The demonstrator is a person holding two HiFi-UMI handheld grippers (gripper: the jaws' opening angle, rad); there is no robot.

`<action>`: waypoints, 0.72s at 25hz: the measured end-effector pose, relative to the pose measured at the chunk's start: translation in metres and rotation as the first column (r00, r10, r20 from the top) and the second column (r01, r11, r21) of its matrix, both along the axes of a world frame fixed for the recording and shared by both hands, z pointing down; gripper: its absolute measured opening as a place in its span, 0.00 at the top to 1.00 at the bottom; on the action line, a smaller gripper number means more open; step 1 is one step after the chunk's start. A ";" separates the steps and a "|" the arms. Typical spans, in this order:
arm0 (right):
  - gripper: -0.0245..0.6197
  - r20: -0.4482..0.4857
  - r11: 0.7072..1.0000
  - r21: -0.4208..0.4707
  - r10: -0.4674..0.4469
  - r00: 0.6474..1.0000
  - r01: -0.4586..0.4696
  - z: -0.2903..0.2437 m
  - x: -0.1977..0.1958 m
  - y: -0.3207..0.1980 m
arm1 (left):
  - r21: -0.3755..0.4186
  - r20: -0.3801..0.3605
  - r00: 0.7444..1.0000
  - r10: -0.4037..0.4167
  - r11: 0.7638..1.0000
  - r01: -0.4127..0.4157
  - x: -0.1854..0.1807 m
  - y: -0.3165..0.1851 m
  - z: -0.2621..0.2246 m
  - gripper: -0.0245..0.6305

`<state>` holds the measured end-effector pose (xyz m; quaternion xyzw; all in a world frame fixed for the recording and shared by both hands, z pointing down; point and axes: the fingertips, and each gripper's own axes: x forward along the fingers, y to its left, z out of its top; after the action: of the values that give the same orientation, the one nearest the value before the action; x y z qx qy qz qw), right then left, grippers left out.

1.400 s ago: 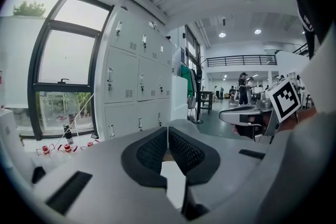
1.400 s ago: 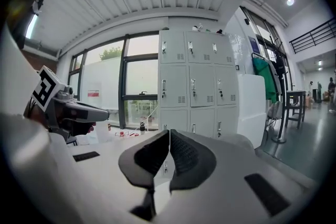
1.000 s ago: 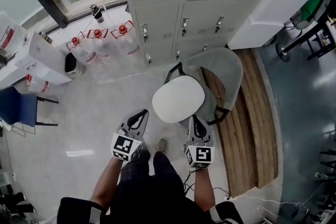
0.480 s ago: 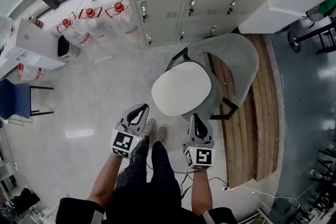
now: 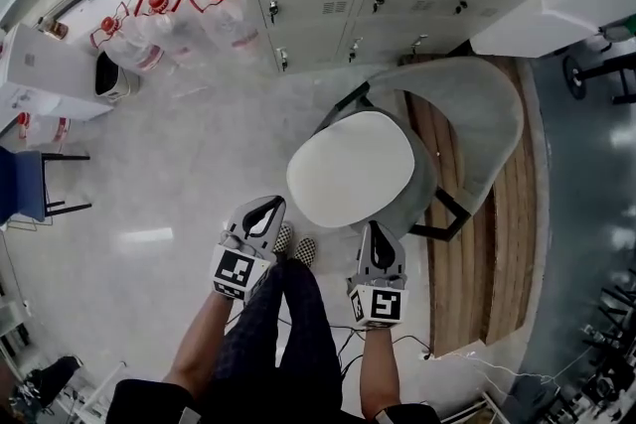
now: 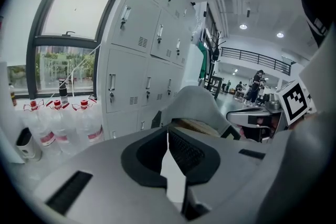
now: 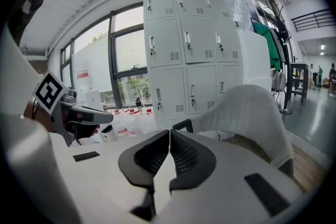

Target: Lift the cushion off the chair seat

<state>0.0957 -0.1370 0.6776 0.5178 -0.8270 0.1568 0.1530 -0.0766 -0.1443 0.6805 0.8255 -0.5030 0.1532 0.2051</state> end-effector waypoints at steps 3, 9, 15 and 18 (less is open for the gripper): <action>0.92 -0.005 1.000 -0.017 0.005 1.000 -0.005 0.028 -0.002 -0.004 | -0.018 0.001 1.000 0.018 1.000 -0.018 0.001 -0.002 0.028 0.93; 0.92 -0.007 0.998 -0.051 0.022 1.000 -0.022 0.086 -0.006 -0.011 | -0.048 -0.004 0.999 0.042 0.998 -0.042 0.001 -0.008 0.084 0.93; 0.92 -0.021 0.996 -0.088 0.033 0.999 -0.035 0.134 -0.008 -0.014 | -0.074 -0.001 0.999 0.045 0.996 -0.045 0.000 -0.015 0.137 0.93; 0.92 -0.033 0.995 -0.099 0.031 0.999 -0.034 0.150 -0.007 -0.016 | -0.088 0.008 0.999 0.042 0.995 -0.041 -0.002 -0.020 0.157 0.93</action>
<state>0.0890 -0.1530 0.8272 0.5252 -0.8072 0.1922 0.1889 -0.0786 -0.1646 0.8377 0.8251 -0.4798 0.1835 0.2353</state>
